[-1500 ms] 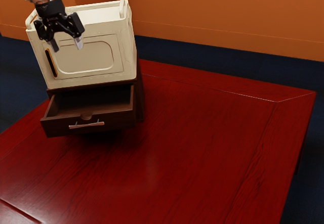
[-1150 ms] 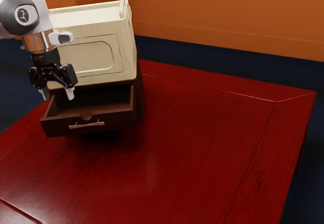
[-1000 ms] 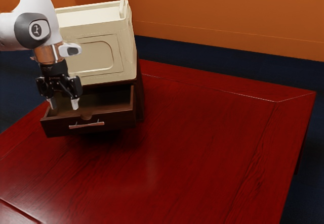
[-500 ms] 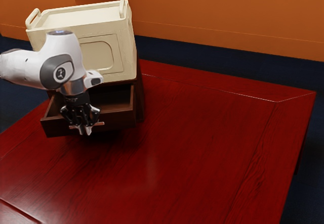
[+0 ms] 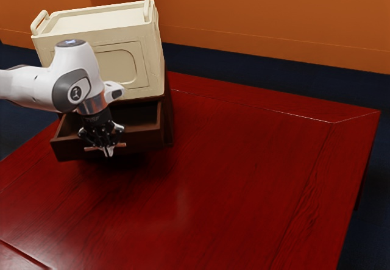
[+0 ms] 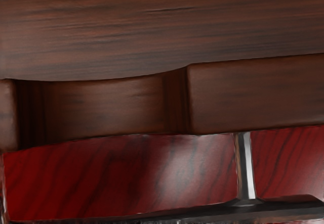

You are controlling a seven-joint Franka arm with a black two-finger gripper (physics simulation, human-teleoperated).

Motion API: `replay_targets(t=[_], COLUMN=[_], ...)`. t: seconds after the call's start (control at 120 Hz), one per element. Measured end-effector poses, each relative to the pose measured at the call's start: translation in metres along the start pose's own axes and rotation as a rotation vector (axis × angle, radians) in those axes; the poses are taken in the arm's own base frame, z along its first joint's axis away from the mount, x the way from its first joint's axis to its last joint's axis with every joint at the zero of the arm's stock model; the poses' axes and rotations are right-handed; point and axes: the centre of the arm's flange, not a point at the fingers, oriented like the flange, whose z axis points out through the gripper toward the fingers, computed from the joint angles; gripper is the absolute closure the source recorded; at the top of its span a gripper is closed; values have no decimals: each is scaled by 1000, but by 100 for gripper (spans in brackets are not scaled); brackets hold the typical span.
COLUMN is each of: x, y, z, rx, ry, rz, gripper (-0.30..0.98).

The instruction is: Push the drawer handle with one arm to close the drawer

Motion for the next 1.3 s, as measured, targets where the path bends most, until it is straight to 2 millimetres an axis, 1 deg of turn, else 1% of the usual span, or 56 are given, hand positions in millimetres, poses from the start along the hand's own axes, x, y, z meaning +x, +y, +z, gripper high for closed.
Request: replay_targets(t=[0.117, 0.3, 0.375, 0.458, 0.583, 0.633, 0.808, 0.908, 0.933, 0.958, 0.983, 1.033, 1.075, 1.1, 1.117, 1.133, 1.175, 1.183, 1.225, 1.267, 1.3], x=[6, 22, 28, 41, 66, 76, 106, 113, 107, 95, 81, 45, 12, -5, -14, -21, -29, -28, -21, -17, -12], y=[-1, 1, -3, -15, -47, -53, -38, -35, -30, -18, -4, 18, 28, 35, 40, 46, 67, 72, 97, 115, 124], z=[-3, -4, -5, -6, -4, -4, -3, 1, 7, 16, 22, 23, 23, 20, 17, 9, -17, -26, -83, -137, -178], rx=[1, 4, 5, 6, 8, 9, 6, 3, -3, -14, -25, -44, -53, -60, -66, -73, -94, -101, -140, -172, -192], ry=[19, 58, 71, 89, 117, 131, 175, 194, 180, 155, 136, 109, 86, 74, 67, 65, 70, 75, 114, 146, 167], rz=[-20, -39, -54, -84, -151, -164, -148, -139, -133, -117, -97, -61, -40, -31, -25, -18, 9, 16, 55, 92, 120], gripper=[77, 76, 76, 76, 75, 75, 75, 75, 75, 75, 74, 74, 73, 73, 72, 70, 62, 60, 51, 42, 36])
